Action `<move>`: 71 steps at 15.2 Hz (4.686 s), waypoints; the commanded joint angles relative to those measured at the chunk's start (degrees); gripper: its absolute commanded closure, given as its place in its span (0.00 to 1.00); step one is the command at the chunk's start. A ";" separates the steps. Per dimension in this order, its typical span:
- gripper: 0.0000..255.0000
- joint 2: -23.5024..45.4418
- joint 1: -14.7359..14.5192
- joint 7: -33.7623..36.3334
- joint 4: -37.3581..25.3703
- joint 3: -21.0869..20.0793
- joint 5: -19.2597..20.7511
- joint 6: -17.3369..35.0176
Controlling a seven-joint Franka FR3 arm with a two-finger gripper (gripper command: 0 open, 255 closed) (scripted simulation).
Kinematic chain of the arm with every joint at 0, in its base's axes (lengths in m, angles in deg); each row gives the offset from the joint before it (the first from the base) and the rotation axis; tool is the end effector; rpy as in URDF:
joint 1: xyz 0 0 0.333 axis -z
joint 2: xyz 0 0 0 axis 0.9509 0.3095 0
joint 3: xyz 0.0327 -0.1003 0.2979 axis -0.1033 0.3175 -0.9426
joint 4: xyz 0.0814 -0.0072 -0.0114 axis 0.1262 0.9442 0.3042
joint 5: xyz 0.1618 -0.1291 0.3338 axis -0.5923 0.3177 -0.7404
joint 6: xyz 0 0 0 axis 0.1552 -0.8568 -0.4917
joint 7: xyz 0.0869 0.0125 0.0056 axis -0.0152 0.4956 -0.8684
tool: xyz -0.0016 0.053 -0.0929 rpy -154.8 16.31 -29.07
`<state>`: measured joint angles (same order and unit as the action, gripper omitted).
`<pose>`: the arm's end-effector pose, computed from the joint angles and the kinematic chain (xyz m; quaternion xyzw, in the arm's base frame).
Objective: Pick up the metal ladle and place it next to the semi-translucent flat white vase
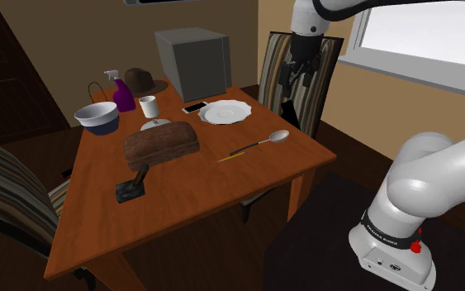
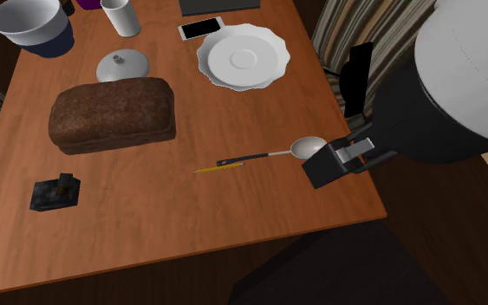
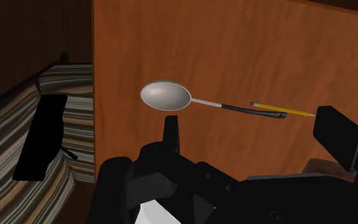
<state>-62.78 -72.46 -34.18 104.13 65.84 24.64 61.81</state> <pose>0.3287 -0.0059 0.5952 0.9959 -0.0609 0.0568 0.0343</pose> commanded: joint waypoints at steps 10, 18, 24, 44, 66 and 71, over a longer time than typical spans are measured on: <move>0.00 14.95 -8.10 -34.80 0.79 14.28 1.23 11.81; 0.00 33.71 -15.01 -66.54 -4.84 22.11 -3.90 18.69; 0.00 43.78 -16.70 -82.16 -8.15 22.61 -7.92 21.44; 1.00 46.05 -16.72 -83.06 -5.16 22.46 -9.19 26.49; 1.00 38.80 -16.91 -80.02 -12.11 22.20 -5.78 12.97; 1.00 37.54 -16.95 -79.49 -14.74 22.03 -5.31 9.17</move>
<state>-24.82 -89.44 -113.75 89.52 87.88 19.16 71.53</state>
